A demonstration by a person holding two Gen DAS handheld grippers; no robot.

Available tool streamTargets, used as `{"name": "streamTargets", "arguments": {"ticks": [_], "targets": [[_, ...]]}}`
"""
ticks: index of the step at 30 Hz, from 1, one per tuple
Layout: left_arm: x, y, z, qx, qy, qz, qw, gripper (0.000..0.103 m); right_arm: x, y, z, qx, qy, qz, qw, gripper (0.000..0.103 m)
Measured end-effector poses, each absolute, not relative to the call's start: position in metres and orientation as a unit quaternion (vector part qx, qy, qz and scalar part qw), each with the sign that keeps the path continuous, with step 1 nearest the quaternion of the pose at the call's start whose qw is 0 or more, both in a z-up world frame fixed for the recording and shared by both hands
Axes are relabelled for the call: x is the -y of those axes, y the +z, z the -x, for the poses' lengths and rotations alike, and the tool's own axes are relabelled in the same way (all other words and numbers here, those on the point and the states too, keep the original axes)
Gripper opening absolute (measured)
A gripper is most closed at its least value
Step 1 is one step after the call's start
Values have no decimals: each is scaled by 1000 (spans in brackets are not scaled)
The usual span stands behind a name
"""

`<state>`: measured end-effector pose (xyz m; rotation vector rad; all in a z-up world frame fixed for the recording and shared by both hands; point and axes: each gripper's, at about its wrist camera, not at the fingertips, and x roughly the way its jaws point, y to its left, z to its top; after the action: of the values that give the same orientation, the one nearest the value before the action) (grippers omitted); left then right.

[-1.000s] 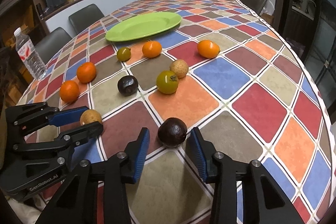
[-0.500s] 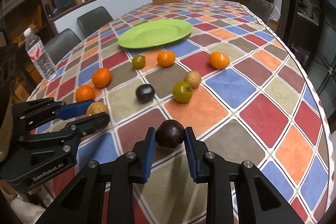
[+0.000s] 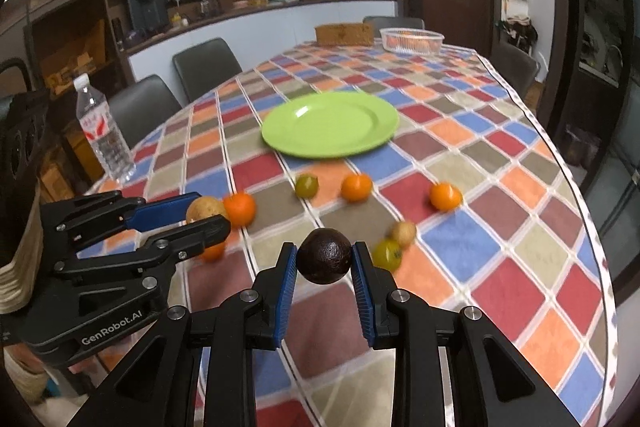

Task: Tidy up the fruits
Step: 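Carry both fruits onto the green plate and open both tools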

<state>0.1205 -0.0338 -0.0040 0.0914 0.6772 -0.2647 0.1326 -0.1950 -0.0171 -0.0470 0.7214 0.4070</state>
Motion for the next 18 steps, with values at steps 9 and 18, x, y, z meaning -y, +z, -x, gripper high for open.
{"name": "streamTargets", "arguments": {"ticks": [9,18], "targets": [[18,9,-162,-318,-117,-47,940,28,177,-3,-177,-331,220,21,917,29],[4,11,-228,-340,-114,-46,932,29,162,-1,-243,-350,229,17,908,29]]}}
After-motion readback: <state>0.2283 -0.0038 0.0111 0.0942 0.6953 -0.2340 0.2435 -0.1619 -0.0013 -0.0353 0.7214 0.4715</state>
